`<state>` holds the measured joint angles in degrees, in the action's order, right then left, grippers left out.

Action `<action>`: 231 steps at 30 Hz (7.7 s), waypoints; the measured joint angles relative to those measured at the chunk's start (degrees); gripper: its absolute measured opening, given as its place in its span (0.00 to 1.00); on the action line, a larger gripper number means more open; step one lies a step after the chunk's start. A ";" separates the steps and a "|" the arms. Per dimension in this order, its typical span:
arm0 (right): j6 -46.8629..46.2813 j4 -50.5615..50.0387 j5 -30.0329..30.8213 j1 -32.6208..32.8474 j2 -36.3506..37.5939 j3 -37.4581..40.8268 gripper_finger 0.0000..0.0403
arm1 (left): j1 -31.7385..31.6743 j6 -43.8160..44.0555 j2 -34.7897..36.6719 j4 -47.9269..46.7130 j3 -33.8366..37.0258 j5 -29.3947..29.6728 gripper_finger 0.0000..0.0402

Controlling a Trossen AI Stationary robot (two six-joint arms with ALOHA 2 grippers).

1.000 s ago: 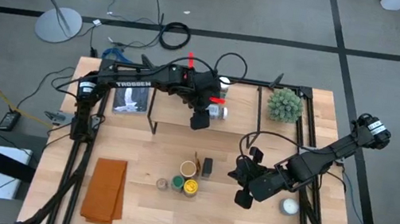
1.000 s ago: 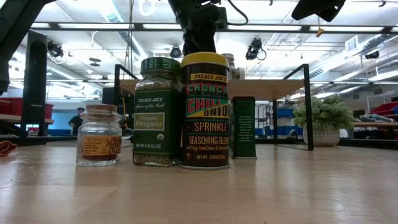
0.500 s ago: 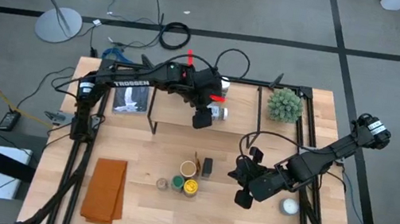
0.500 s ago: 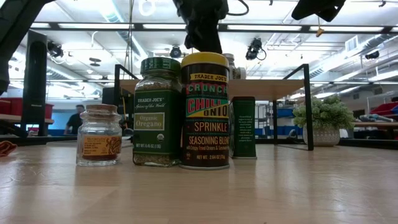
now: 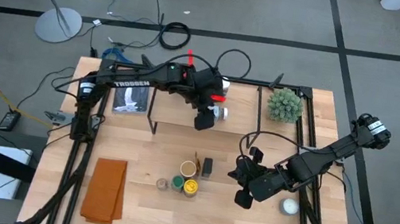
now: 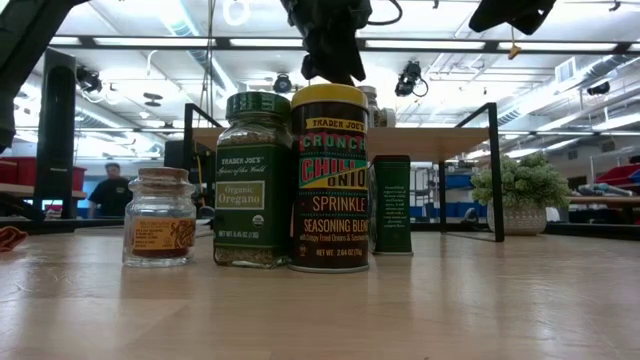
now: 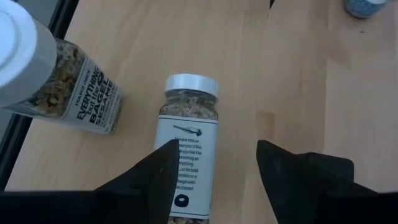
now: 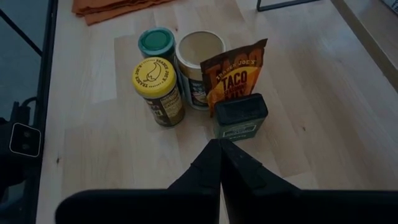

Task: Shelf spices
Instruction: Put the white seasoning bottle on the shelf aligned with the other white seasoning bottle

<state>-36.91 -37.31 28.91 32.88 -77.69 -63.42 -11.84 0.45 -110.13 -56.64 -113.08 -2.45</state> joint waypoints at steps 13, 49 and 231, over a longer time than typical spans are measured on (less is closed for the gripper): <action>0.00 0.01 -0.01 0.00 0.00 0.00 0.02 | 0.00 -4.88 0.00 0.23 0.00 0.04 0.71; 0.00 0.01 -0.02 -0.01 0.00 0.00 0.01 | -0.15 -7.84 0.04 2.28 7.93 5.52 0.76; 38.69 77.44 25.49 -7.98 4.26 25.44 0.38 | 27.12 -28.59 1.14 127.49 54.14 58.63 0.48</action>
<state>1.78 40.13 54.40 24.91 -73.43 -37.98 15.29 -28.14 -108.99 70.85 -58.94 56.18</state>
